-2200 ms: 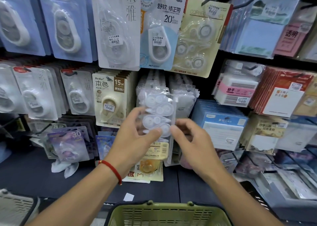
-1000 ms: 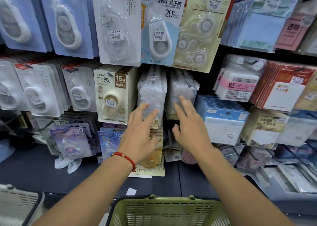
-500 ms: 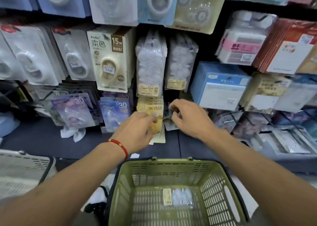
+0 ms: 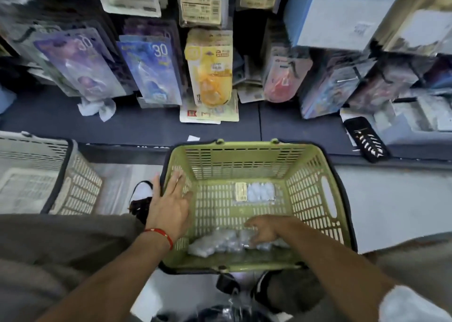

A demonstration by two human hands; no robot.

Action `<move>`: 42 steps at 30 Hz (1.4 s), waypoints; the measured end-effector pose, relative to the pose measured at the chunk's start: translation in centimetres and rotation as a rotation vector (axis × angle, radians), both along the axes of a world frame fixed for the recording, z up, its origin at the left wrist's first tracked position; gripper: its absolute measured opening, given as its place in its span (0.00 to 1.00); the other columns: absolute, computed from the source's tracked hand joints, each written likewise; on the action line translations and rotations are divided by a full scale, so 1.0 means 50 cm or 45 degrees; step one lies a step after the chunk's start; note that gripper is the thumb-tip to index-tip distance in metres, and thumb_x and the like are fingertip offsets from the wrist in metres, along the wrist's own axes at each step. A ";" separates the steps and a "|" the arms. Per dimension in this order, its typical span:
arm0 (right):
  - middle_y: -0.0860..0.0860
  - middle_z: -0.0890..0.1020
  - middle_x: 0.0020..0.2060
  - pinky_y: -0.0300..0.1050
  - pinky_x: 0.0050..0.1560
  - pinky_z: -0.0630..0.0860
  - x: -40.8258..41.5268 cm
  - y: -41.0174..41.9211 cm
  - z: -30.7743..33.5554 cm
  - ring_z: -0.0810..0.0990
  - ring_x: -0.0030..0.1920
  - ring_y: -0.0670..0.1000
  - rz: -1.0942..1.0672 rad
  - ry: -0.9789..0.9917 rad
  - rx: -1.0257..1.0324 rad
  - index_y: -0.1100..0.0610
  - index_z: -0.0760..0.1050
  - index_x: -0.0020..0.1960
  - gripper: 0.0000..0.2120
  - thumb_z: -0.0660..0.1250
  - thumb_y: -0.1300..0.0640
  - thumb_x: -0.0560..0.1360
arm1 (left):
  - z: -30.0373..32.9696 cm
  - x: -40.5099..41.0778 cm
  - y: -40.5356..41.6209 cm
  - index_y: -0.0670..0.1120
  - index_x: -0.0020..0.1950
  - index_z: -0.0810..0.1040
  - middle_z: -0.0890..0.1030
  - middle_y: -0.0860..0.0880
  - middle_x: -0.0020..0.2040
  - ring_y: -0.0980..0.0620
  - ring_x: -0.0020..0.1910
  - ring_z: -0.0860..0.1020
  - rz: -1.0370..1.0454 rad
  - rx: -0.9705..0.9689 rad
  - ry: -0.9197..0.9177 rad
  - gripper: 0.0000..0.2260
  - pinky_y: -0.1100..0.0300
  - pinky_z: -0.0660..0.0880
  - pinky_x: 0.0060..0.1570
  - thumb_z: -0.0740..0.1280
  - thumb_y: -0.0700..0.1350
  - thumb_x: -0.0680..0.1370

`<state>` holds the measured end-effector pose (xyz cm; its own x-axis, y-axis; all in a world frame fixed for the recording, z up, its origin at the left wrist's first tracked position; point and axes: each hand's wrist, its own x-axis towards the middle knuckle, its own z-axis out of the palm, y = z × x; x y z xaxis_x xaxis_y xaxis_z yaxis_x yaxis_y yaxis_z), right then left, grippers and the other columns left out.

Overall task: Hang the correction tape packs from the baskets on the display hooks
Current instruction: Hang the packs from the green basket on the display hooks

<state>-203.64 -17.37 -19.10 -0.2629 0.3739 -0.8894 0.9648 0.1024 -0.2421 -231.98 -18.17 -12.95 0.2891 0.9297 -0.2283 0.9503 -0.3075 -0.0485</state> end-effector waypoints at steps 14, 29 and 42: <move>0.57 0.78 0.72 0.54 0.68 0.77 0.075 -0.009 -0.090 0.80 0.64 0.55 -0.749 0.281 0.149 0.53 0.70 0.78 0.25 0.70 0.55 0.82 | -0.113 0.119 -0.004 0.49 0.82 0.66 0.73 0.42 0.77 0.42 0.73 0.74 0.438 -1.111 -0.367 0.25 0.56 0.71 0.65 0.65 0.45 0.84; 0.53 0.80 0.67 0.53 0.57 0.83 0.067 0.084 0.124 0.86 0.57 0.52 -1.592 1.017 0.065 0.53 0.62 0.81 0.57 0.85 0.38 0.60 | 0.010 0.102 0.020 0.49 0.72 0.74 0.81 0.37 0.67 0.36 0.57 0.85 1.450 -1.051 -2.003 0.17 0.41 0.84 0.52 0.68 0.50 0.83; 0.49 0.73 0.77 0.61 0.78 0.68 -0.034 0.019 0.230 0.71 0.77 0.55 -0.926 0.763 0.340 0.49 0.62 0.81 0.46 0.82 0.50 0.70 | 0.065 0.108 0.002 0.54 0.58 0.77 0.87 0.60 0.49 0.56 0.62 0.81 1.145 -0.858 -2.053 0.16 0.50 0.76 0.65 0.79 0.45 0.75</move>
